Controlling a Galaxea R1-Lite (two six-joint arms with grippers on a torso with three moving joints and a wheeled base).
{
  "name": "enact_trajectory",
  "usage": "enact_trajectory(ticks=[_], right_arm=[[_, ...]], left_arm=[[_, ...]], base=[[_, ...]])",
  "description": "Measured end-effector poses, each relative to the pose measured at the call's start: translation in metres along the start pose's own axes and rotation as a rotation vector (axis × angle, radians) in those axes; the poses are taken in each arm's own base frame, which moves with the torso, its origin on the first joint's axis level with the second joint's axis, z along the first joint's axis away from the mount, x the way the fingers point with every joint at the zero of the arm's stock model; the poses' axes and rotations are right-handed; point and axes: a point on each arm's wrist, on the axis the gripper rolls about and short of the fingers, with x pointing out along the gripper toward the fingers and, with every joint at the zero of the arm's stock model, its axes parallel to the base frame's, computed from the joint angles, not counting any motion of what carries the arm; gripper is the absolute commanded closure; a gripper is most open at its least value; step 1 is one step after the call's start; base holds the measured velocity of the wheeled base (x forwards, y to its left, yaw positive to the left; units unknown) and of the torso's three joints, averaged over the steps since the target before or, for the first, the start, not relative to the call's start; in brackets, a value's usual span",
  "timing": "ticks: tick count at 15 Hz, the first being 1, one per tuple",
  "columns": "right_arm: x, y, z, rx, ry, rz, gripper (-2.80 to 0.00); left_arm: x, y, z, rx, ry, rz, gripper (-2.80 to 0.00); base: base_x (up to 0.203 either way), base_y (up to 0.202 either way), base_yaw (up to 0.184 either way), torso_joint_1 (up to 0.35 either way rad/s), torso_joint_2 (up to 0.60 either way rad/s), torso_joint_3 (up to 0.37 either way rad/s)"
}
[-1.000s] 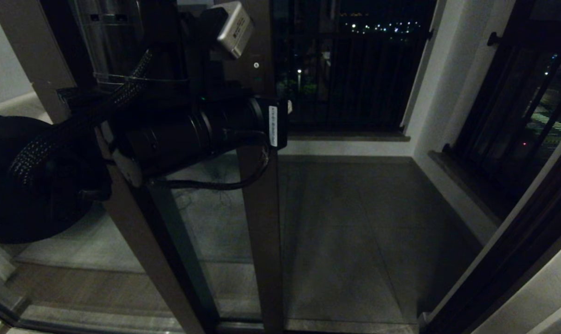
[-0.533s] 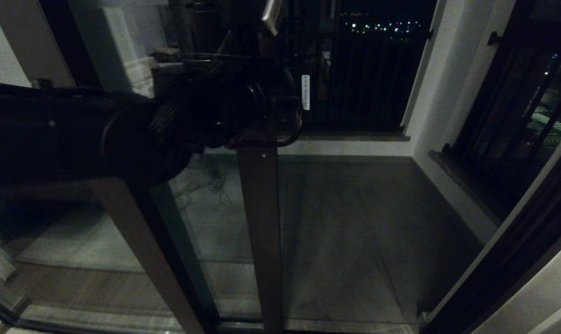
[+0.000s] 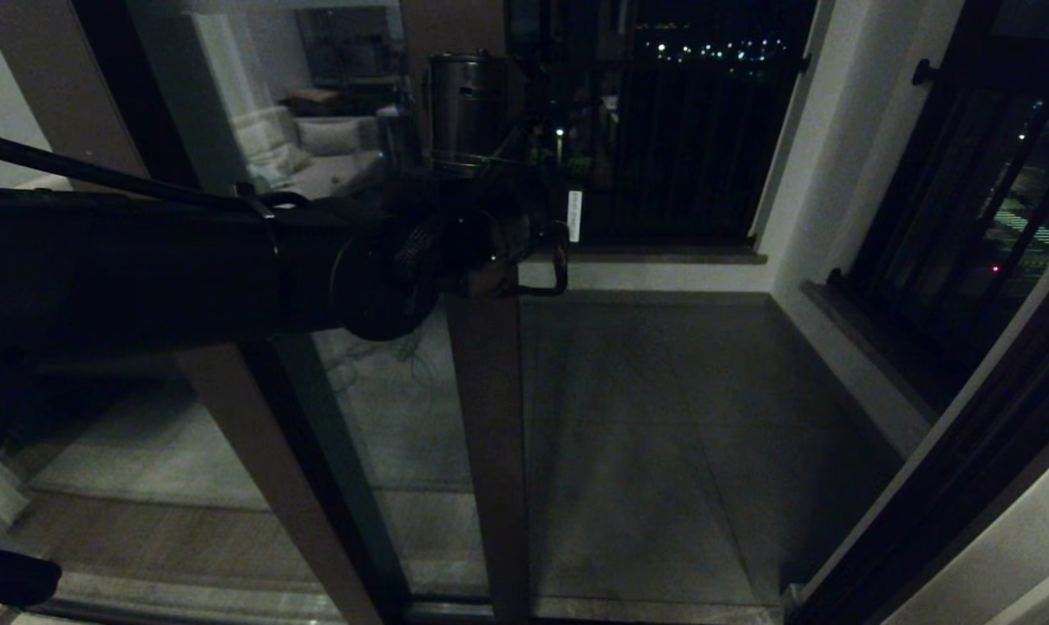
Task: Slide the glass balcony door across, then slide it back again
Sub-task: Open the slid door
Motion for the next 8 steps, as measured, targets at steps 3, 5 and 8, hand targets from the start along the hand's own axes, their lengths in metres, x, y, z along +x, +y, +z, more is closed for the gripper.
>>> enact_trajectory(ticks=[3,5,8], right_arm=[[0.0,0.0,0.0,0.0,0.0,0.0,0.0],[0.0,0.0,0.0,0.0,0.0,0.0,0.0],[0.0,0.0,0.0,0.0,0.0,0.0,0.0]], left_arm=[[-0.001,0.002,-0.003,0.019,0.037,0.032,0.0],[-0.003,0.004,-0.001,0.022,0.038,0.059,0.0],[-0.003,0.012,0.0,0.027,0.05,0.097,0.0]], base=[[0.0,0.0,0.0,0.0,0.0,0.0],[0.0,0.0,0.0,0.0,0.0,0.0],[0.0,0.0,0.0,0.0,0.0,0.0]])
